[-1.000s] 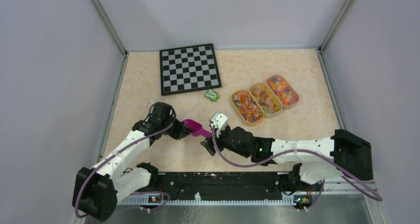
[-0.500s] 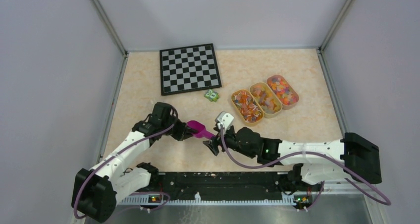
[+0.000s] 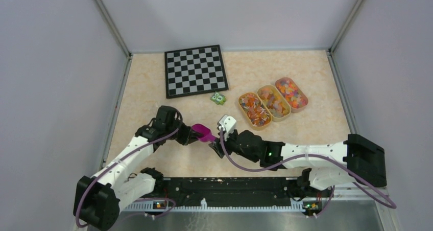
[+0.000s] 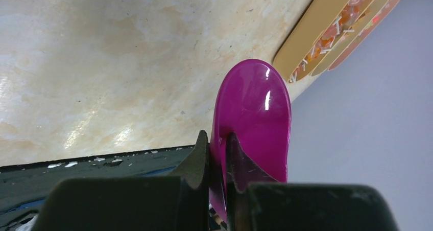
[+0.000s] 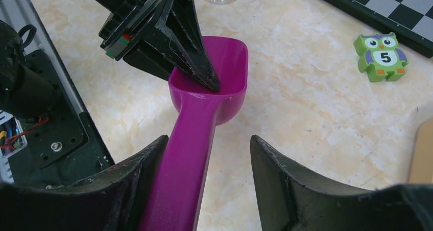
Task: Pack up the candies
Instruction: Adjust the spatula.
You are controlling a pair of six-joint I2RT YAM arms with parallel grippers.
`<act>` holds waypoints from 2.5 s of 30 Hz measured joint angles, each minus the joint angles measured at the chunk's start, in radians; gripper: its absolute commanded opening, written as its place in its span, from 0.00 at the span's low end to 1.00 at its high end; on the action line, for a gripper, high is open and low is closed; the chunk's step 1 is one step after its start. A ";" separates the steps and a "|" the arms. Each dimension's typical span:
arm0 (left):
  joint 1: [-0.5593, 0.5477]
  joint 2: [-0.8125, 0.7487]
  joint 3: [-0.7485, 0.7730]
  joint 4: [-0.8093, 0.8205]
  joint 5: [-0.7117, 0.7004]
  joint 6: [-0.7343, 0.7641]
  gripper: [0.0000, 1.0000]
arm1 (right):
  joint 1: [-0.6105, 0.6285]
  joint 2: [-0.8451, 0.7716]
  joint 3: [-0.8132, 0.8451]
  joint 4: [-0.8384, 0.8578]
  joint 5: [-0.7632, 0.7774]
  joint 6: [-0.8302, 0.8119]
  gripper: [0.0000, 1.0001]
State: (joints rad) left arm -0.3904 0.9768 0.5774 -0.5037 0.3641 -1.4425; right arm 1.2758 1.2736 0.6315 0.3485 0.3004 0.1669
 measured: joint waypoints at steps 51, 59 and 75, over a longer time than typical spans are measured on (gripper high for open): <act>0.006 -0.084 0.049 -0.189 -0.213 -0.097 0.04 | 0.008 0.051 0.049 0.018 -0.008 -0.012 0.00; 0.004 -0.121 0.049 -0.179 -0.238 -0.055 0.99 | 0.011 0.051 0.051 0.014 0.032 -0.010 0.00; 0.022 -0.010 0.243 -0.281 -0.764 0.234 0.80 | -0.016 -0.163 0.226 -0.492 0.213 0.172 0.00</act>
State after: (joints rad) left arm -0.3683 0.9668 0.8200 -0.7845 -0.4004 -1.2087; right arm 1.2598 1.1103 0.8577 -0.1432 0.5133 0.3389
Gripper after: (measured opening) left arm 0.865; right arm 0.269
